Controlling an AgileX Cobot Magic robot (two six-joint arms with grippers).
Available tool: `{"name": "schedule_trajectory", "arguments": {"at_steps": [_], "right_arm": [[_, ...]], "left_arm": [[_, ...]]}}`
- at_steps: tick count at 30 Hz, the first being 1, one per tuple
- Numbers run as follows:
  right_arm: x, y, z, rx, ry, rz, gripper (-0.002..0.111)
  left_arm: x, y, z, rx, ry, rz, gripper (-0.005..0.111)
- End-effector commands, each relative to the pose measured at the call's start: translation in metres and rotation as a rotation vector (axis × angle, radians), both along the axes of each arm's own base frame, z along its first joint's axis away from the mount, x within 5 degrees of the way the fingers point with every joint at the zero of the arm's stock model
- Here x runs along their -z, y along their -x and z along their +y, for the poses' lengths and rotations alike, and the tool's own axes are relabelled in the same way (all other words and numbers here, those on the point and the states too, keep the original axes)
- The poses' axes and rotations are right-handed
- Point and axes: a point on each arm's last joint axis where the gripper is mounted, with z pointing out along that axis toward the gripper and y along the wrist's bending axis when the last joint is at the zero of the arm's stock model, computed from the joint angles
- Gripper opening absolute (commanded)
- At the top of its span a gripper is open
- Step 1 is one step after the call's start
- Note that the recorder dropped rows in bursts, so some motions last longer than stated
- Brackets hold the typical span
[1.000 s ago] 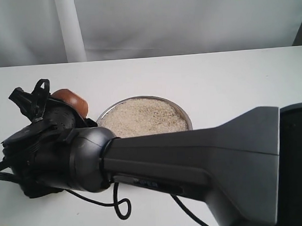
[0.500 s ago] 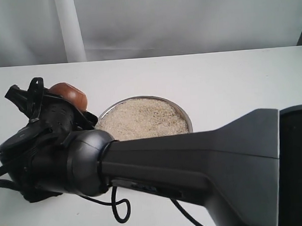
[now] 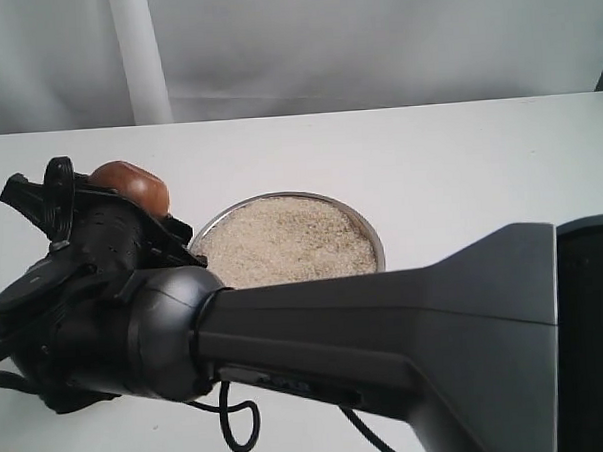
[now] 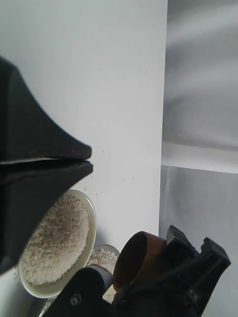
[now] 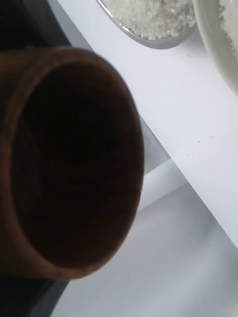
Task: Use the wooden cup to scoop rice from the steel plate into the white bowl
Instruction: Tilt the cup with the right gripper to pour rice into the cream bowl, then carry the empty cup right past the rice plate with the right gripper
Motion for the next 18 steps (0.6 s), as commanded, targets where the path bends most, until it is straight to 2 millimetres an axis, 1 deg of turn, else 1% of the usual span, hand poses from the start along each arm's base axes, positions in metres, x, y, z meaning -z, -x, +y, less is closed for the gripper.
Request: {"name": "schedule_trajectory", "arguments": {"at_steps": [1,4,11,15,18], "right_arm": [[-0.007,0.001,0.001,0.004,-0.019,-0.025,0.0],[-0.005,0.002,0.0,0.06,-0.122,0.021,0.0],[-0.001,0.0,-0.003,0.309,-0.599,0.17,0.0],[-0.004,-0.007,-0.009,0.467,-0.859,0.277,0.0],[-0.005,-0.013,-0.011,0.545,-1.017,0.358,0.0]], "left_arm": [[-0.002,0.0,0.0,0.004,0.009,-0.011,0.0],[-0.002,0.0,0.0,0.004,0.009,-0.011,0.0],[-0.002,0.0,0.0,0.004,0.007,-0.011,0.0],[-0.002,0.0,0.0,0.004,0.007,-0.011,0.0],[-0.002,0.0,0.0,0.004,0.007,-0.011,0.0]]}}
